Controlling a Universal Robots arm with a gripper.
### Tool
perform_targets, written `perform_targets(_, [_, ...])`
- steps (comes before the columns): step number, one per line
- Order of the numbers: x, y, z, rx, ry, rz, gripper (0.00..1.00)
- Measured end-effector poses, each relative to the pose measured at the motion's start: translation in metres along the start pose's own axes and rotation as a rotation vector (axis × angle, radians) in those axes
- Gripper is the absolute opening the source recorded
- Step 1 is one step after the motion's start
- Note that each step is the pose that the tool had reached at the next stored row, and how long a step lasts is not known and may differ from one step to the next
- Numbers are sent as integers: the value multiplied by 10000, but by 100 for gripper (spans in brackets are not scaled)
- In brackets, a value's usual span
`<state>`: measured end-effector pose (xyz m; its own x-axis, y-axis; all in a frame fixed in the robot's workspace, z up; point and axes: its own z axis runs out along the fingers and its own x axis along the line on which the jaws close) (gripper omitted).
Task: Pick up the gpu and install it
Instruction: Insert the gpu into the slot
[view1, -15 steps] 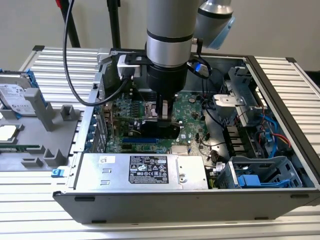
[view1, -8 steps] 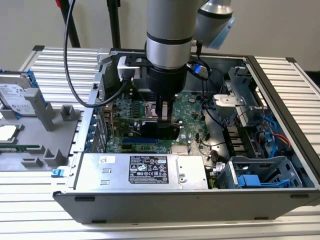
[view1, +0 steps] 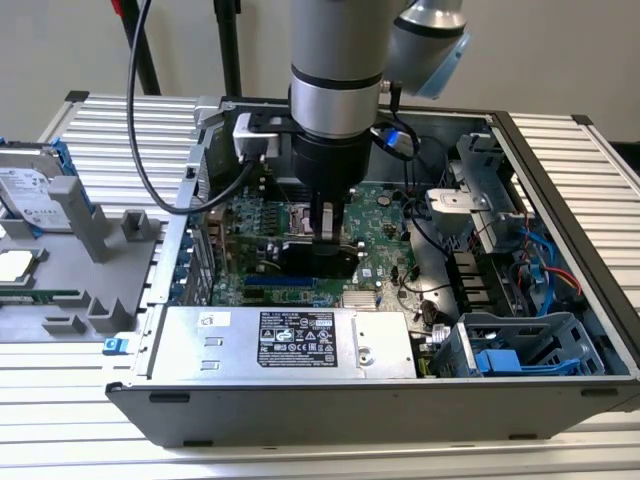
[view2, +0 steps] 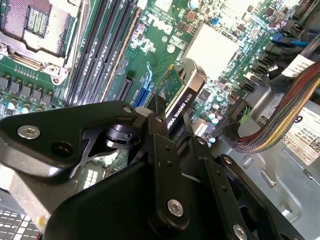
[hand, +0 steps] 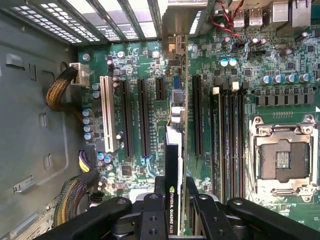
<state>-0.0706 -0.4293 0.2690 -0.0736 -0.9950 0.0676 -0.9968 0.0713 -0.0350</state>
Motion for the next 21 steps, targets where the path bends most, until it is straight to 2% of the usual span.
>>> perform_targets(21, [-21, 75, -3, 0, 0, 1, 0])
